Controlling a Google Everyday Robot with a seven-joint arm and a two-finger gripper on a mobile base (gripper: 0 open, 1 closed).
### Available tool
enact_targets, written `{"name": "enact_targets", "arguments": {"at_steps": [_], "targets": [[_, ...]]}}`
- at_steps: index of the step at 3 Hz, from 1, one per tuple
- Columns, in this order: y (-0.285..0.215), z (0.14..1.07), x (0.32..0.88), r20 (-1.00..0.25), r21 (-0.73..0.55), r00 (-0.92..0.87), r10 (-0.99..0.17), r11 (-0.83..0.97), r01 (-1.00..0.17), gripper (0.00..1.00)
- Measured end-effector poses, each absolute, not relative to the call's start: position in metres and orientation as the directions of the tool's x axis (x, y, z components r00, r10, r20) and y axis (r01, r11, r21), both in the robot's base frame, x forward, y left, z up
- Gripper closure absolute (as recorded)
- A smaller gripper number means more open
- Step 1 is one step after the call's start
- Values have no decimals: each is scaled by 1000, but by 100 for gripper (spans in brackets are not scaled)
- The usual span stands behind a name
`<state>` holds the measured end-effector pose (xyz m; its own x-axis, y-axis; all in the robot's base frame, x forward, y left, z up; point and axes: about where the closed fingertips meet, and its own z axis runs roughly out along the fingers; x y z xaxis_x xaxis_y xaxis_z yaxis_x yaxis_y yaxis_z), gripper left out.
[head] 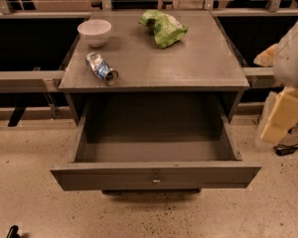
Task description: Close top drawer
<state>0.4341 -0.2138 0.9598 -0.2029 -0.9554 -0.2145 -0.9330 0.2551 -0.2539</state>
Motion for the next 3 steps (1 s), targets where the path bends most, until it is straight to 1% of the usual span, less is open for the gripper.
{"name": "enact_targets", "arguments": {"at_steps": [1, 2, 3], "targets": [[-187, 910, 420, -249, -262, -83, -965, 150, -953, 0], [-185, 880, 410, -233, -232, -56, -971, 111, -966, 0], [-185, 882, 411, -234, -233, -61, -970, 117, -966, 0]]}}
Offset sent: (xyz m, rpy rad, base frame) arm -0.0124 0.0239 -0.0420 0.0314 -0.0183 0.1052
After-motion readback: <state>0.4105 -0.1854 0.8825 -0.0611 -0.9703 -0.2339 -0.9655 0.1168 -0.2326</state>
